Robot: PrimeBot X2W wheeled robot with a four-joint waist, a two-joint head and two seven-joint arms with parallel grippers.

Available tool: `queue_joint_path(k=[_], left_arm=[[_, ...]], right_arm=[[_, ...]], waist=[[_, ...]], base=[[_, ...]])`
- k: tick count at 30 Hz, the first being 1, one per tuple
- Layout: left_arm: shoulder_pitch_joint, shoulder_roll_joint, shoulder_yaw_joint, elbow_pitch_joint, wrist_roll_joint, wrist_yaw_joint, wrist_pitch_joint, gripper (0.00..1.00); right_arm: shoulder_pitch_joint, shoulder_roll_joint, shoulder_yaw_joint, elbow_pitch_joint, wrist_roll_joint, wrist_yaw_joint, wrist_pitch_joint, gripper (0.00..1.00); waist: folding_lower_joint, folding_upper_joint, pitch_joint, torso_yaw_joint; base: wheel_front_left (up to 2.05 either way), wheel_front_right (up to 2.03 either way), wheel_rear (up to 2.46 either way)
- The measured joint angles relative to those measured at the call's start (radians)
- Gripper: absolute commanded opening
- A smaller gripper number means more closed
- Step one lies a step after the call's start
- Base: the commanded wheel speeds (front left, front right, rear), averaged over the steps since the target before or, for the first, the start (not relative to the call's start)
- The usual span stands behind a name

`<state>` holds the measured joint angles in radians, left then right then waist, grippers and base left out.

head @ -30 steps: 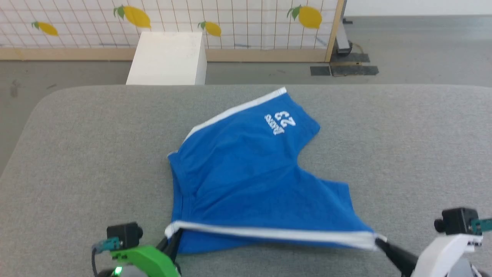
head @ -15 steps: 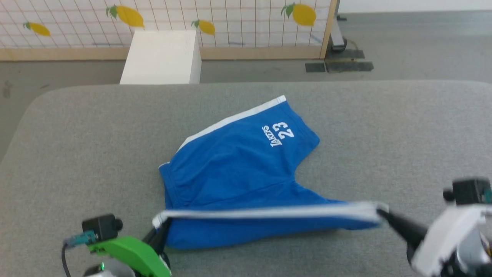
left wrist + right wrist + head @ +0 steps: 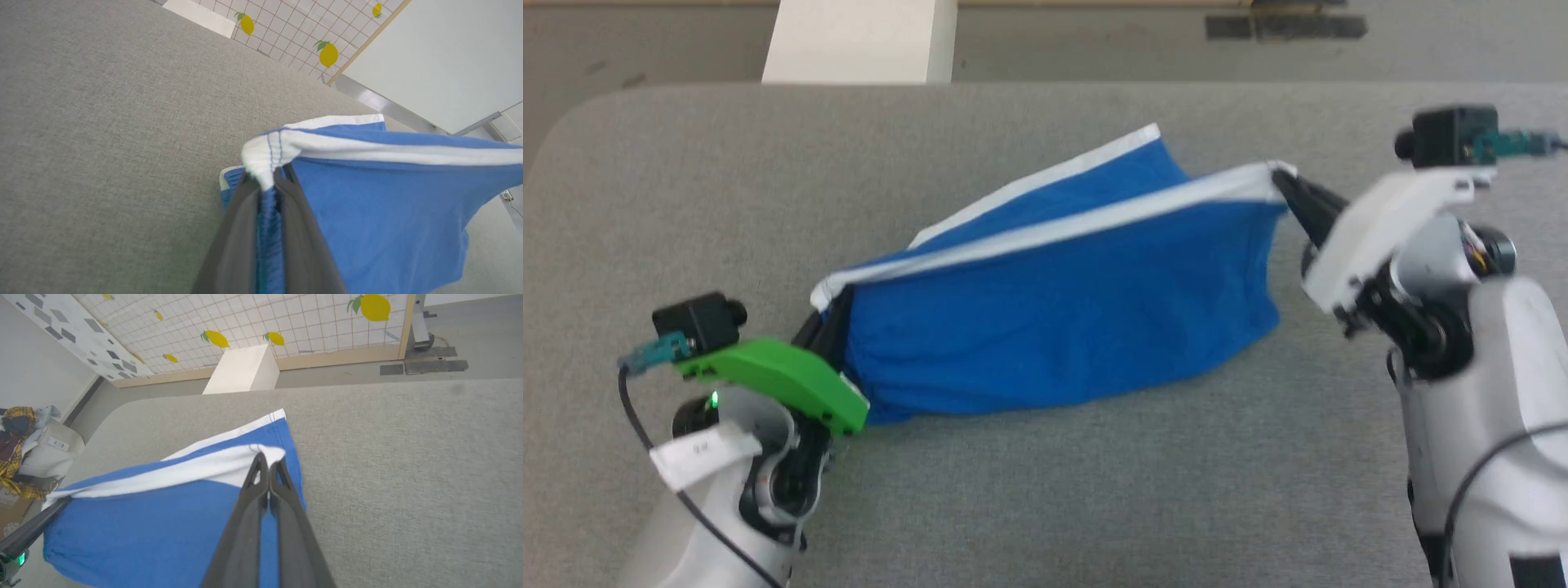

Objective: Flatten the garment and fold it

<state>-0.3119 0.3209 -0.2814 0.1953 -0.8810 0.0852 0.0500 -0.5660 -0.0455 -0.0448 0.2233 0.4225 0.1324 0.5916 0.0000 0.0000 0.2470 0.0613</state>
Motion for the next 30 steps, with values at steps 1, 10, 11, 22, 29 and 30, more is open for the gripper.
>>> queue_joint_path(k=[1, 10, 11, 22, 29, 30], left_arm=[[-0.017, -0.002, -0.001, 0.012, 0.002, -0.005, -0.002, 0.00], [-0.145, -0.034, -0.009, 0.111, 0.003, -0.049, -0.028, 0.00], [-0.154, -0.036, -0.011, 0.121, 0.003, -0.052, -0.032, 0.00], [-0.238, -0.055, -0.036, 0.195, 0.010, -0.090, -0.035, 0.00], [-0.272, -0.063, -0.043, 0.226, 0.008, -0.103, -0.025, 1.00], [-0.272, -0.064, -0.043, 0.229, 0.008, -0.103, -0.025, 1.00]], right_arm=[[-0.029, 0.000, 0.006, 0.032, -0.004, 0.000, -0.015, 0.00], [-0.301, -0.002, 0.038, 0.323, -0.101, 0.000, -0.150, 0.00], [-0.329, -0.002, 0.041, 0.354, -0.108, 0.000, -0.164, 0.00], [-0.518, -0.002, 0.037, 0.642, -0.234, 0.000, -0.242, 0.00], [-0.546, -0.003, 0.087, 0.739, -0.208, 0.000, -0.293, 1.00], [-0.547, -0.003, 0.099, 0.744, -0.196, 0.000, -0.301, 1.00]], waist=[[0.0000, 0.0000, 0.012, 0.004], [0.0001, 0.0000, 0.130, 0.052], [0.0001, 0.0000, 0.143, 0.058], [0.0002, 0.0000, 0.249, 0.116], [0.0002, 0.0000, 0.261, 0.130], [0.0001, 0.0000, 0.257, 0.129]], base=[[0.00, 0.00, 0.00], [0.00, 0.00, 0.00], [0.00, 0.00, 0.00], [0.00, 0.00, 0.00], [0.00, 0.00, 0.00], [0.00, 0.00, 0.00]])
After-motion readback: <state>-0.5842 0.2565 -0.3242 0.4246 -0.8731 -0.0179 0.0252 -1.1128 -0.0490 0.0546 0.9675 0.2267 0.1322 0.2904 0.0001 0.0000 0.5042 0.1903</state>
